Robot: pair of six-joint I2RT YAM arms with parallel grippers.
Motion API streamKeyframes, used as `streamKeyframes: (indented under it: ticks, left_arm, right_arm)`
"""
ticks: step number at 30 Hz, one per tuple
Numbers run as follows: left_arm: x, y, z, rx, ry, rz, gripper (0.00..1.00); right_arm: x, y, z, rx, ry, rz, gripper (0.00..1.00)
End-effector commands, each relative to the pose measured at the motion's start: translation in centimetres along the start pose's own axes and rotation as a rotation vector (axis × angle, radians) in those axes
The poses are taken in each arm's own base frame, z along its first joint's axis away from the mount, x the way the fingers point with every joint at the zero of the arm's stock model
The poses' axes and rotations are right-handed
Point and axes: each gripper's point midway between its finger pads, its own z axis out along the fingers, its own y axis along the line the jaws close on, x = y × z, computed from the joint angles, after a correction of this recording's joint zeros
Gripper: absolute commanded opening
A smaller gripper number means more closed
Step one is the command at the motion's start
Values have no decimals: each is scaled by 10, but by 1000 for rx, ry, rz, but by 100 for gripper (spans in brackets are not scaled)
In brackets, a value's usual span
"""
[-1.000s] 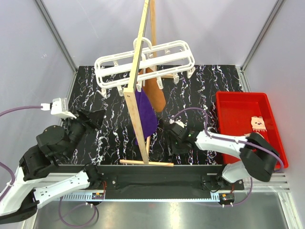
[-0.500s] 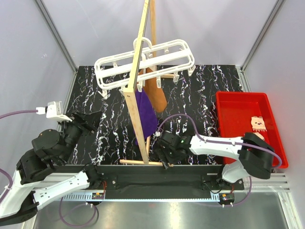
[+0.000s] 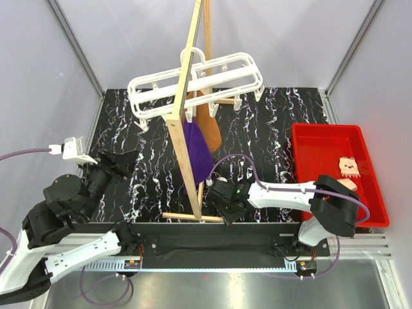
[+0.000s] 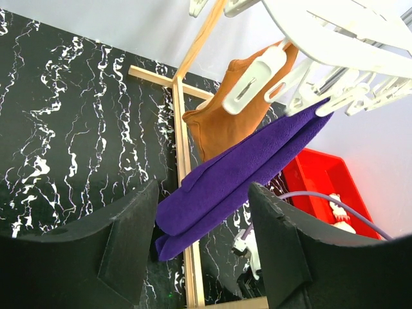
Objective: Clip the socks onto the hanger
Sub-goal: Move the clothesline to the center of the board.
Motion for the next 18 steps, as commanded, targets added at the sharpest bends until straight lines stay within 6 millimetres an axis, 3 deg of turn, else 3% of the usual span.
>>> streamKeyframes:
  ticks: [1, 8, 11, 14, 17, 18]
  left_arm:
    - [-5, -3, 2, 1, -23, -19, 63]
    - [-5, -7, 4, 10, -20, -24, 63]
    - [-6, -7, 3, 10, -20, -26, 63]
    - [-7, -5, 1, 8, -19, -28, 63]
    - [-9, -5, 1, 9, -29, -40, 63]
    - [-10, -7, 1, 13, -33, -40, 63]
  right_arm:
    - [-29, -9, -16, 64, -130, 52, 38]
    - [-35, -21, -15, 84, -142, 106, 36]
    - [-28, -24, -12, 80, -124, 122, 39]
    - [-23, -27, -11, 91, -104, 141, 45]
    - [-20, -27, -14, 91, -100, 159, 61]
    - [-20, -28, -16, 94, -102, 164, 70]
